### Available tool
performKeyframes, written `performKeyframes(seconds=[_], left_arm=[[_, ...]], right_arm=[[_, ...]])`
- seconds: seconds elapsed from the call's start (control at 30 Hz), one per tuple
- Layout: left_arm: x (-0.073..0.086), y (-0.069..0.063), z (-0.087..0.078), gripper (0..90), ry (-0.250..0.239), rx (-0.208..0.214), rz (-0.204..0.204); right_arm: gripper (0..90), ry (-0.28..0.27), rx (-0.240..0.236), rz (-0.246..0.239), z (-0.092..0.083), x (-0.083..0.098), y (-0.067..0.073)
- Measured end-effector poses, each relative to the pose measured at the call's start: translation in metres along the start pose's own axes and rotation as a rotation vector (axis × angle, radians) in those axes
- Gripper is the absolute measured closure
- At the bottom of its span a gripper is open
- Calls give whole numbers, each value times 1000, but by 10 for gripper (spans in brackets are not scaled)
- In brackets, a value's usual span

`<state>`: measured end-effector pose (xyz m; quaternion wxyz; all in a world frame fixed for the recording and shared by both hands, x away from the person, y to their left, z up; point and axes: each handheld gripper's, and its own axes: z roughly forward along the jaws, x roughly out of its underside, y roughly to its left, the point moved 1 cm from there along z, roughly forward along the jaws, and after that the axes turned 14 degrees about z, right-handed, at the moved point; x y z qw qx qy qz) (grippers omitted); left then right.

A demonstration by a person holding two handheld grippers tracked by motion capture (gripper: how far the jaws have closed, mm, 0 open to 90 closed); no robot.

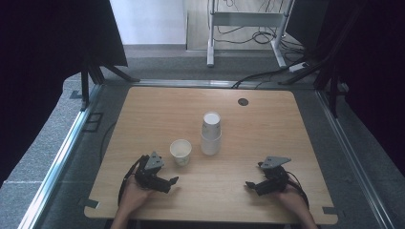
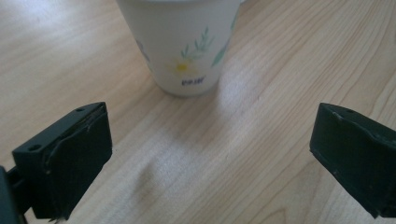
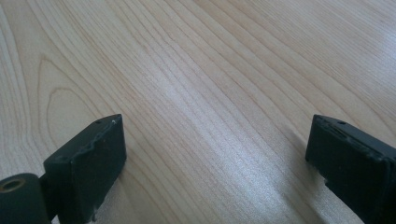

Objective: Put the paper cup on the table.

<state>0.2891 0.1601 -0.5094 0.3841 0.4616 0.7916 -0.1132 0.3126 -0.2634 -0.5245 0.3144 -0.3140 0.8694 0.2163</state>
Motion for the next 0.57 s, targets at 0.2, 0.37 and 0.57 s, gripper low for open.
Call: performKeyframes(seconds=[0.2,0.37,0.57], left_arm=[[9,-6,13,0,54,15,-5],[7,-7,18,0,92,43,-30],[7,-7,18,0,94,38,-34]], right_arm=[[51,0,0,0,0,0,0],[52,-1,0,0,0,0,0],[55,-1,1,1,0,0,0]])
